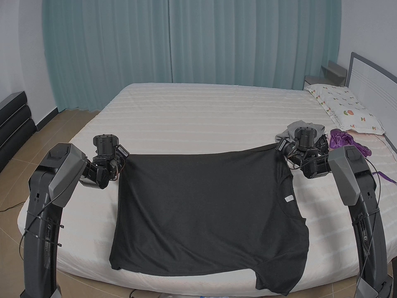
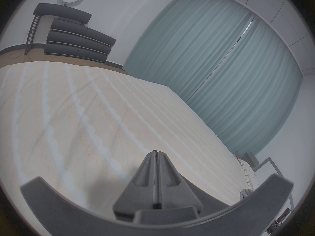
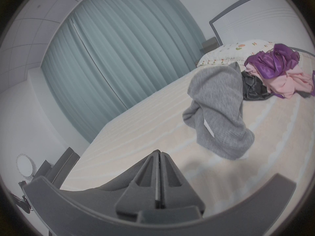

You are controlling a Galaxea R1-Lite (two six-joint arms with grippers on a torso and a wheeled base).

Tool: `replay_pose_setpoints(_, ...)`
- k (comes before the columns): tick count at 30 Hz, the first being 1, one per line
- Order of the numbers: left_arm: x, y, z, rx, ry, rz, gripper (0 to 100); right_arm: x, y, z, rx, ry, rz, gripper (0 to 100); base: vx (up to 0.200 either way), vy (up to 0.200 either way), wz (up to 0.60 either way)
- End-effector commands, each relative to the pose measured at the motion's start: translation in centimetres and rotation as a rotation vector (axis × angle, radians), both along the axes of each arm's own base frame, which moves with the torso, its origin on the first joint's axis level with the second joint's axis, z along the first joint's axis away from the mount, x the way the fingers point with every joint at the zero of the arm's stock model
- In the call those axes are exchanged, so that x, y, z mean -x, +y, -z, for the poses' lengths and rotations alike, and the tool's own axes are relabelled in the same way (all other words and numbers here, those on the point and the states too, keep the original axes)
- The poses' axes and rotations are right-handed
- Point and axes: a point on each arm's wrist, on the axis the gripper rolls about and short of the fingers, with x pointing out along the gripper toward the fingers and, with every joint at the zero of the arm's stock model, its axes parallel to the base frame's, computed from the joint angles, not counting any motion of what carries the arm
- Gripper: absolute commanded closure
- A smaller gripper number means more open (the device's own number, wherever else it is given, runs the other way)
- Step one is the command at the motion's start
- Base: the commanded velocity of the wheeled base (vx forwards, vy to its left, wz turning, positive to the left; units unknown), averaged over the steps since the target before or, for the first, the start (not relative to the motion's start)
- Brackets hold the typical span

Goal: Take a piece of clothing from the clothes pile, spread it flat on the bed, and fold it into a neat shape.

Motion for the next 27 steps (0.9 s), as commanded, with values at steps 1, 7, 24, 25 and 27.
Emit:
replay_pose_setpoints(1,-0.2,-0.1,0.6,0.003,0.002,0.003,100,-0.3,-0.1,-0.3,0.000,-0.019,0.007,100,0.000,0.000,0.00)
replay_pose_setpoints(7,-1.2,-0.6,1.6,-0.001,-0.013,-0.001,100,-0.2,0.3,2.6,0.013,0.028,0.025,100,0.000,0.000,0.00)
replay_pose_setpoints(24,-1.6,-2.3,3.9,-0.005,0.035,0.028,0,0.2,0.6,6.7,0.026,0.107,0.023,0,0.000,0.000,0.00)
replay_pose_setpoints(25,-1.6,-2.3,3.9,-0.005,0.035,0.028,0,0.2,0.6,6.6,0.026,0.106,0.023,0,0.000,0.000,0.00)
replay_pose_setpoints(27,-1.4,-2.2,3.9,-0.006,0.042,0.026,0,0.0,0.6,5.5,0.020,0.086,0.028,0,0.000,0.000,0.00)
